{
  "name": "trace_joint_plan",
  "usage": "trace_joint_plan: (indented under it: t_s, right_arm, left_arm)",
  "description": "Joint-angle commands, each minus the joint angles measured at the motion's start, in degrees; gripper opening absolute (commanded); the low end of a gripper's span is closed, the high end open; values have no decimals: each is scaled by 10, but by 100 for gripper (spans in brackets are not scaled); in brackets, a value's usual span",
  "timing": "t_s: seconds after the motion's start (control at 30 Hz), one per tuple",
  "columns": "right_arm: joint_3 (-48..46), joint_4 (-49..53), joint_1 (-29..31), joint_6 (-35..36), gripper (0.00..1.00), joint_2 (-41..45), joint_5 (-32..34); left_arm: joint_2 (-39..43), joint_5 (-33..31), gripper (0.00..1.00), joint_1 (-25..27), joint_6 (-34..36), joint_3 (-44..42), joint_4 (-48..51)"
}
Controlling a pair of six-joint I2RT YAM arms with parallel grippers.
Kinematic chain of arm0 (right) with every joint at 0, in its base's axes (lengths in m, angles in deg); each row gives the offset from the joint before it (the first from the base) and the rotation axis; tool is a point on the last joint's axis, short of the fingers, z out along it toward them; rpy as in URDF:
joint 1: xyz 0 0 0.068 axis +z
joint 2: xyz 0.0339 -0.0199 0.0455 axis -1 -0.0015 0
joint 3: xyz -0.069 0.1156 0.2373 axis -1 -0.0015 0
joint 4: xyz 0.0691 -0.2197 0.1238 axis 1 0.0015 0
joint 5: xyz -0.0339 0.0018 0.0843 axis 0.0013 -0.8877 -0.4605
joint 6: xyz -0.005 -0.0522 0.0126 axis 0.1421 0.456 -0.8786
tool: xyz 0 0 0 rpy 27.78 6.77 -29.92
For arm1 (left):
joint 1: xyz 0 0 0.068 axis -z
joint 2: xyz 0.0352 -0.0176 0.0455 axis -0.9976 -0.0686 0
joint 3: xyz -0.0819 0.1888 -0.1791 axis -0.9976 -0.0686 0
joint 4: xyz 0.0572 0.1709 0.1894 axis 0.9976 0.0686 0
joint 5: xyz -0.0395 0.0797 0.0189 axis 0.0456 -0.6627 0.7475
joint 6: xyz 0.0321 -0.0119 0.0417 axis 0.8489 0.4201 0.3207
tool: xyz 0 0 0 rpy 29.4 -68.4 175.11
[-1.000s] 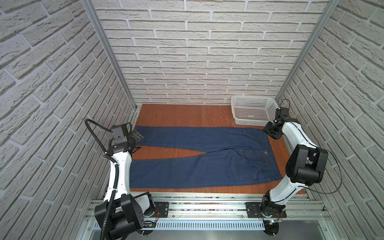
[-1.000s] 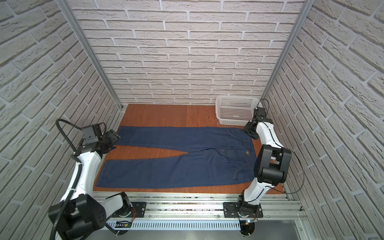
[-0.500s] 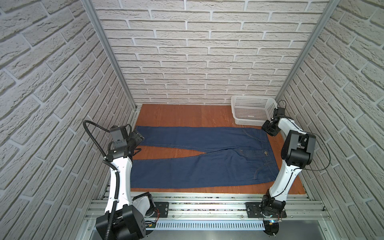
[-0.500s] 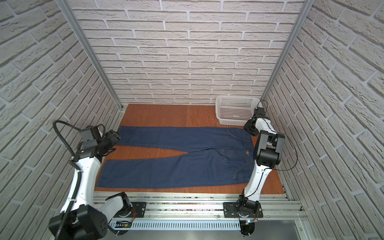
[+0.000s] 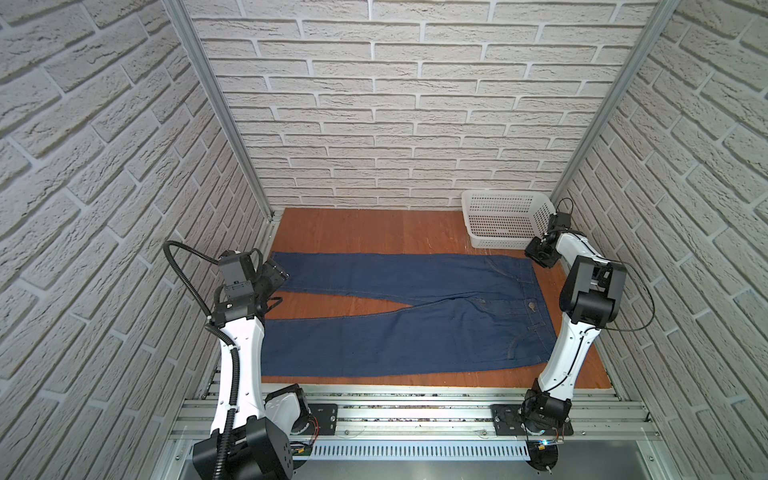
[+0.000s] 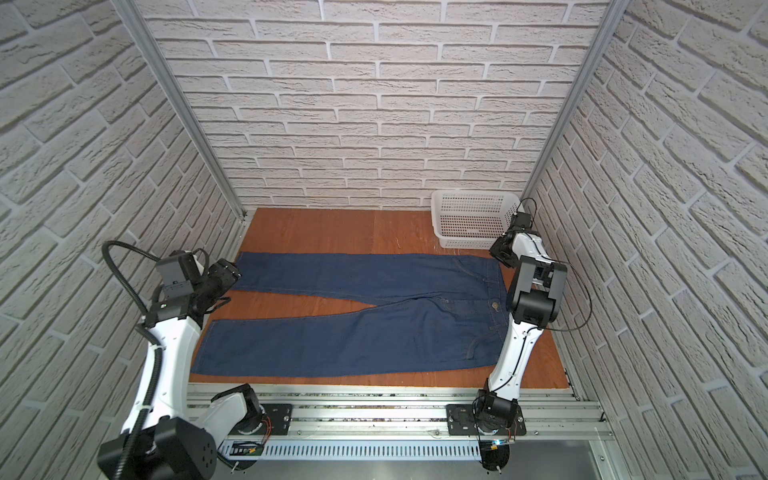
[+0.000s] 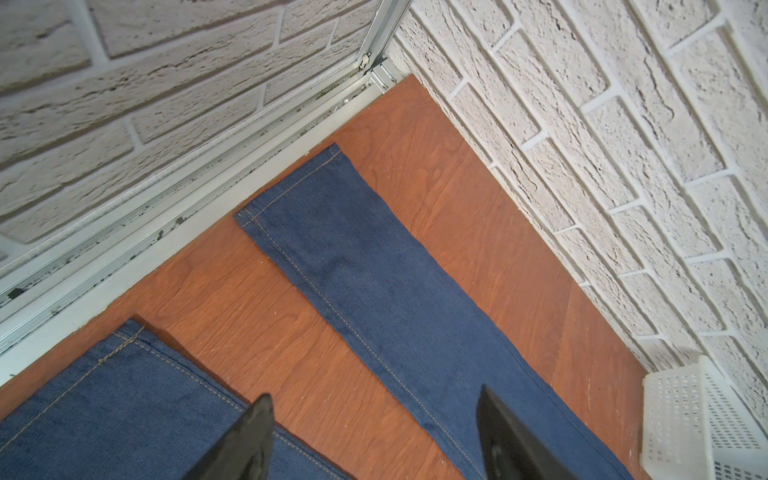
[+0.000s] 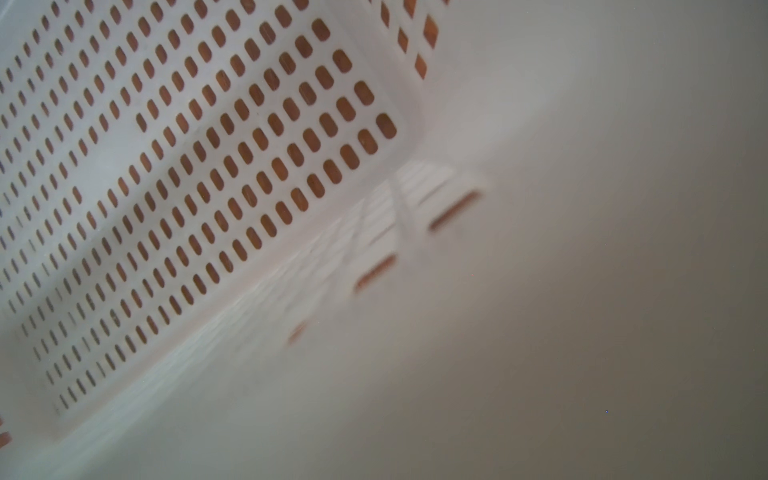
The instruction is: Fold and stack the trousers
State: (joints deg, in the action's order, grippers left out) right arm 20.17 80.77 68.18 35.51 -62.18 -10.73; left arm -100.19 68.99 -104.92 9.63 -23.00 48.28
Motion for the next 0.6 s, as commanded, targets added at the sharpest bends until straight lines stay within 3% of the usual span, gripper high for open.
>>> trace_joint_plan:
  t_s: [0.0,0.33,0.57]
  right_arm:
    - [19,-1,-2,0,40,-17,-17]
    - [1,-15,-2,-19,37,-21,-41]
    - [-107,-145,-5,-31,37,81,-70]
  left_arm:
    - [7,3,76,-3,1,-7,-18]
    - [6,1,76,-2,2,-4,-20]
    - [4,3,76,-4,1,-2,-24]
